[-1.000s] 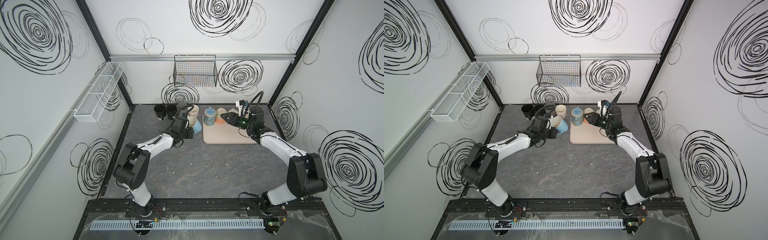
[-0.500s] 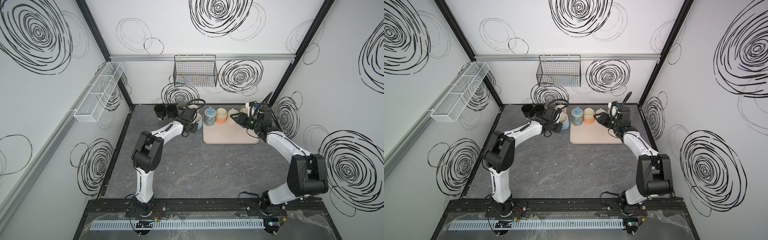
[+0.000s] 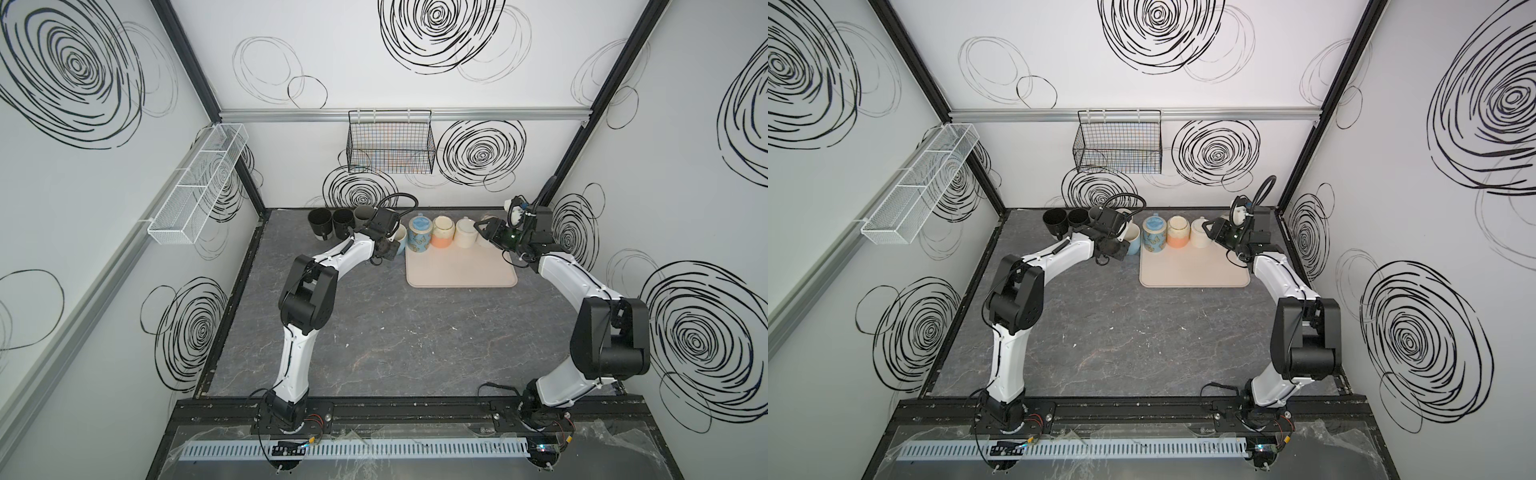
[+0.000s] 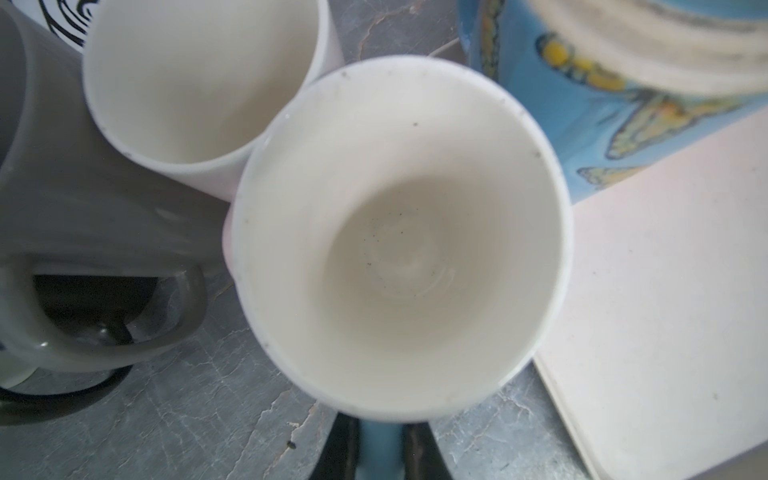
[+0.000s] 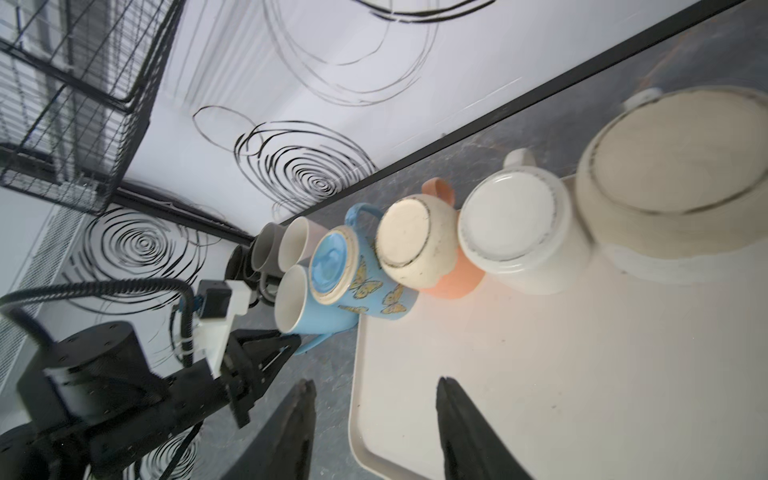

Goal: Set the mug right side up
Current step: 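Carry the light blue mug toward the pink mug with left gripper while right withdraws, then set the light blue mug upright by the pink mug while right moves over tray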

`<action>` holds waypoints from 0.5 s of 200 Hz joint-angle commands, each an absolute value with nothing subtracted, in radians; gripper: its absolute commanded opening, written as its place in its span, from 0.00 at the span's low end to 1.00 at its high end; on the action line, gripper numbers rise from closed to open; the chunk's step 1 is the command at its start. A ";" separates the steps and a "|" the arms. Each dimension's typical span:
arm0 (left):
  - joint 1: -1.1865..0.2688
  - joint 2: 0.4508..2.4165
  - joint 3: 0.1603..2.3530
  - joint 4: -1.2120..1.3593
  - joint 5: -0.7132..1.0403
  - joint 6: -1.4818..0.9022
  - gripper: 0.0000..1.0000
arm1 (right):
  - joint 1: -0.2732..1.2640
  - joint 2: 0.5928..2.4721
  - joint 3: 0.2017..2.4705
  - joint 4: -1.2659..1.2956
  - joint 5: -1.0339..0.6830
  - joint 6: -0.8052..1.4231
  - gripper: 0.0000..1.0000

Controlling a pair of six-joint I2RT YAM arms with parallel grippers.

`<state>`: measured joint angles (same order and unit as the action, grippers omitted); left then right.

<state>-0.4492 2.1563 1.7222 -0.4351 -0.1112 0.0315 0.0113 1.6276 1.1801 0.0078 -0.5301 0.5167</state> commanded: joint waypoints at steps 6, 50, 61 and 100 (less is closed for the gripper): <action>-0.428 2.146 1.758 -0.446 -0.154 0.063 0.00 | -0.004 1.674 1.275 -0.079 -0.415 0.436 0.53; -0.415 2.140 1.743 -0.453 -0.157 0.066 0.00 | -0.032 1.782 1.395 -0.120 -0.374 0.403 0.56; -0.414 2.139 1.742 -0.457 -0.162 0.066 0.00 | -0.037 1.814 1.424 -0.127 -0.366 0.392 0.56; -0.416 2.116 1.733 -0.466 -0.175 0.061 0.26 | -0.048 1.941 1.558 -0.178 -0.380 0.373 0.59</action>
<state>-0.4328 2.1563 1.7245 -0.4522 -0.1326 0.0483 -0.0399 1.8824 1.4712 -0.1200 -0.3859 0.4076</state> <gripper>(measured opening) 0.190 0.581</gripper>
